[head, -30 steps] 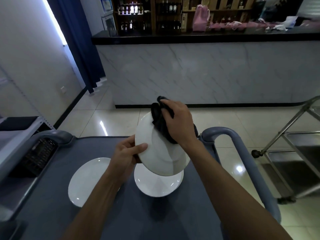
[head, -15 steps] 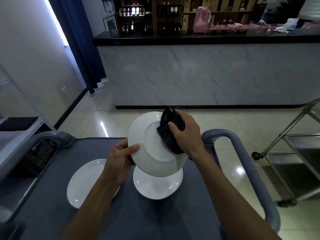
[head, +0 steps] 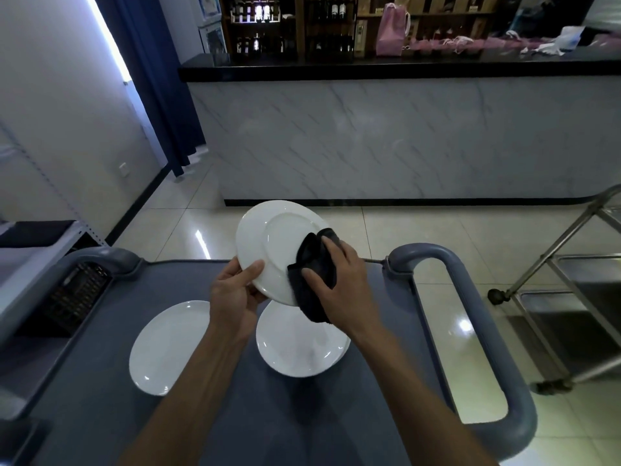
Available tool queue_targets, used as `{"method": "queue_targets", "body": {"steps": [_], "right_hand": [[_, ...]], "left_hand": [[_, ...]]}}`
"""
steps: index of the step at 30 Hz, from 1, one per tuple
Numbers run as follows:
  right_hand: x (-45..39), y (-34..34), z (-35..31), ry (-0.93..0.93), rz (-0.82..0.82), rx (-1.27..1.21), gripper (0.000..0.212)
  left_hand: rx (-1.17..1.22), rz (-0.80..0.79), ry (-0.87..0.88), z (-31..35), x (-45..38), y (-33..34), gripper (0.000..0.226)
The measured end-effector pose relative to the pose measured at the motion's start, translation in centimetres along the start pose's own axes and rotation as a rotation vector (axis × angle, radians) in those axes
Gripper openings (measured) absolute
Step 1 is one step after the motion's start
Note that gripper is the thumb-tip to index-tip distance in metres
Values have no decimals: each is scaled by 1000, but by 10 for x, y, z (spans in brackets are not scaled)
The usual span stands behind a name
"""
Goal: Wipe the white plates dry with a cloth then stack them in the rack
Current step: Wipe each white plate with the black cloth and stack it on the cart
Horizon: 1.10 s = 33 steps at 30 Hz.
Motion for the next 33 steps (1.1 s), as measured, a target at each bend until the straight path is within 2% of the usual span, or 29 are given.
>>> {"method": "queue_targets", "body": {"steps": [7,17,20,23,25,27,29,33], "right_hand": [[23,24,4,-9,-115,4,72],[29,17,17,-44,-113,38,61],[31,8,24,-42,-84,63,60],[32,-10,29,-44,5,81,60],[31,-19,30,-50,29,97,59],[31,-27,30,-51,41,101,59],[32,-36,31,-52,71,79,59],[37,-50,34,-48,105,38,58]], "left_hand": [[-76,86,21,-1,-2,-9,28],[-124,113,-36,-16,-8,-19,25],[-209,117,6,-12,-10,-23,25],[-458,104,177,4,-8,-21,27],[-757,67,338,17,-3,-9,27],[-1060,19,478,22,3,3,14],[-1310,-54,600,20,10,16,9],[-1598,-286,763,-2,27,34,11]]}}
Point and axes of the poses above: each hand's wrist, its own x-axis away from the middle knuckle, its own y-axis out of the palm, z = x × y, the point moved 10 cm from there along -x, towards the middle knuckle, and after that the axes turned 3 degrees about -z, right-handed, at the moved point
